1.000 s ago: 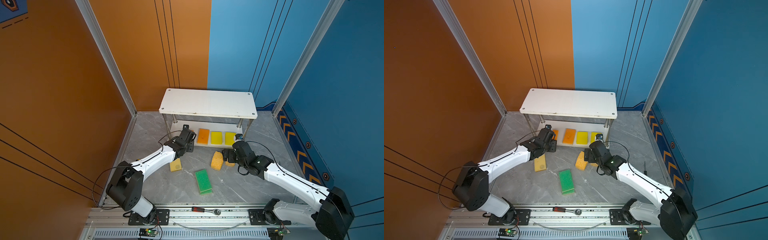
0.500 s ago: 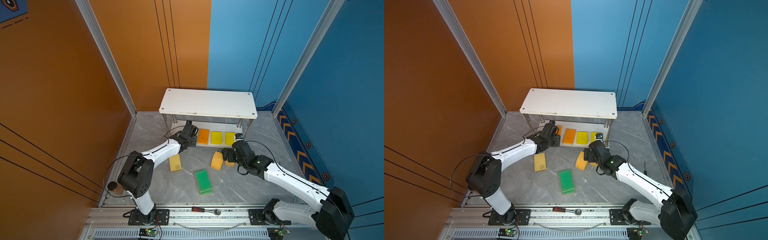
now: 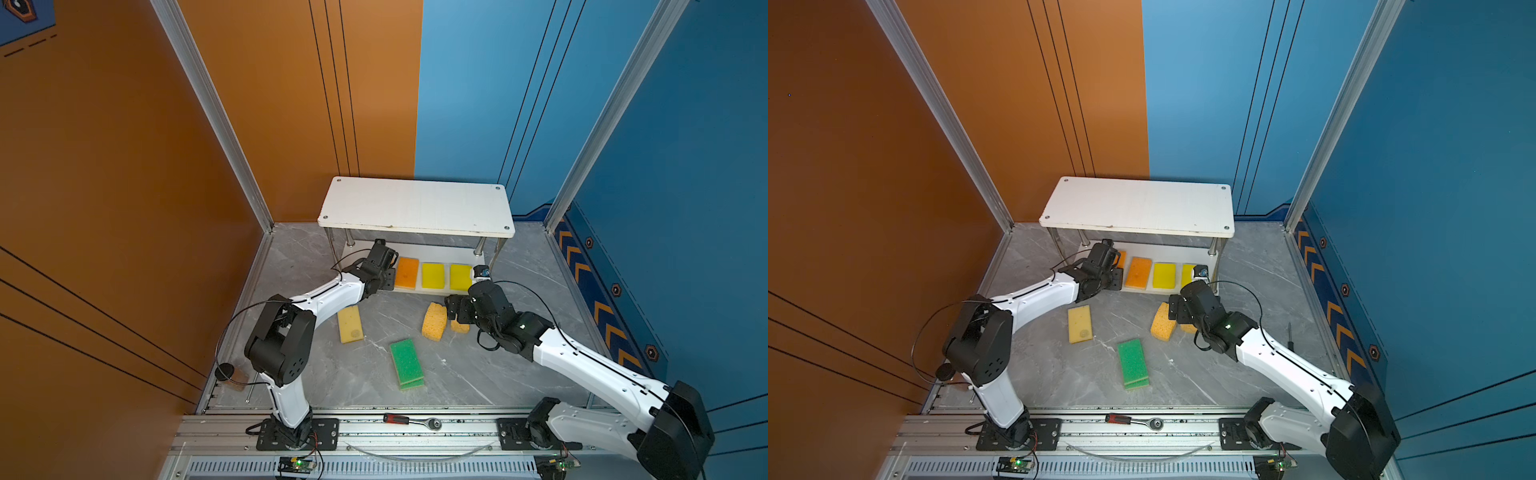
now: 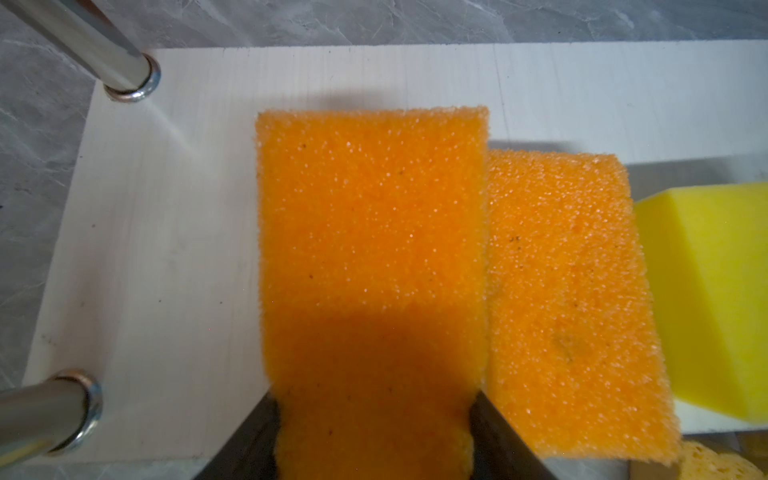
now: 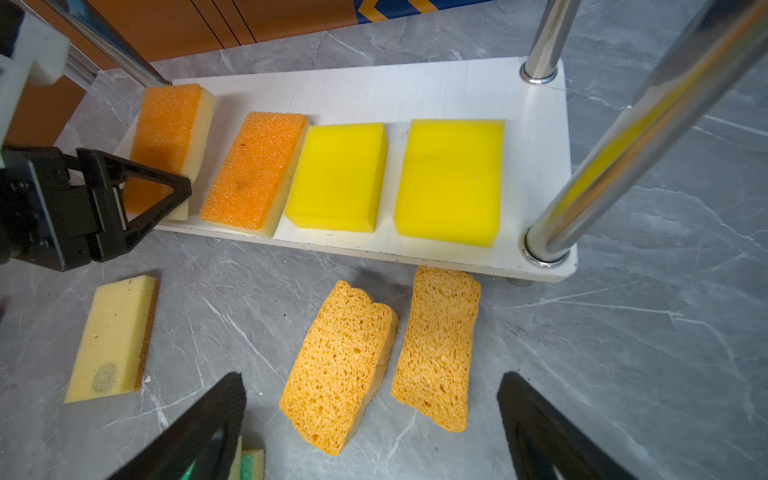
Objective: Place and organize the cleaning sponges onto the shelf
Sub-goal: 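Lower the orange sponge onto the shelf beside the other orange sponge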
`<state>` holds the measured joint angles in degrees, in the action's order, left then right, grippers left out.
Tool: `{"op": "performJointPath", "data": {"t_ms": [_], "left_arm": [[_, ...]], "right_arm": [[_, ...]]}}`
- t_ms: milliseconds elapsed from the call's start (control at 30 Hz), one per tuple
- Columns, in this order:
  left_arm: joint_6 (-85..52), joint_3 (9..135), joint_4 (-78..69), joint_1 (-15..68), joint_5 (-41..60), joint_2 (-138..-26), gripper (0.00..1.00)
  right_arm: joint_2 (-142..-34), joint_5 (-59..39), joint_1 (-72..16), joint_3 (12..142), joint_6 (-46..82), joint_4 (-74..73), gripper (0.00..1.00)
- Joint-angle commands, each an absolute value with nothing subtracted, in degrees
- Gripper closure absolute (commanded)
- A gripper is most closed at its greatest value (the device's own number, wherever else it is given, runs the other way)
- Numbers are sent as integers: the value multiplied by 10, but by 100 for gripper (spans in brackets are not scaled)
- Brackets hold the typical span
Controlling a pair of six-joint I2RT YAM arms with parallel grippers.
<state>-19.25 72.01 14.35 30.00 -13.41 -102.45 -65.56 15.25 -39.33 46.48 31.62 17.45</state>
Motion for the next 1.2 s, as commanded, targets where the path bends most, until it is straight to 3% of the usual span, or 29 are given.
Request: {"op": "performJointPath", "data": {"t_ms": [0,1167], "left_arm": [[-185,736,144,294,-121,-1038,39],[-199,732,146,298,-107,-1067,37]], "right_arm": [[-646,171,-392,457,326,186,6],[-657,169,-391,463,323,183,6]]}}
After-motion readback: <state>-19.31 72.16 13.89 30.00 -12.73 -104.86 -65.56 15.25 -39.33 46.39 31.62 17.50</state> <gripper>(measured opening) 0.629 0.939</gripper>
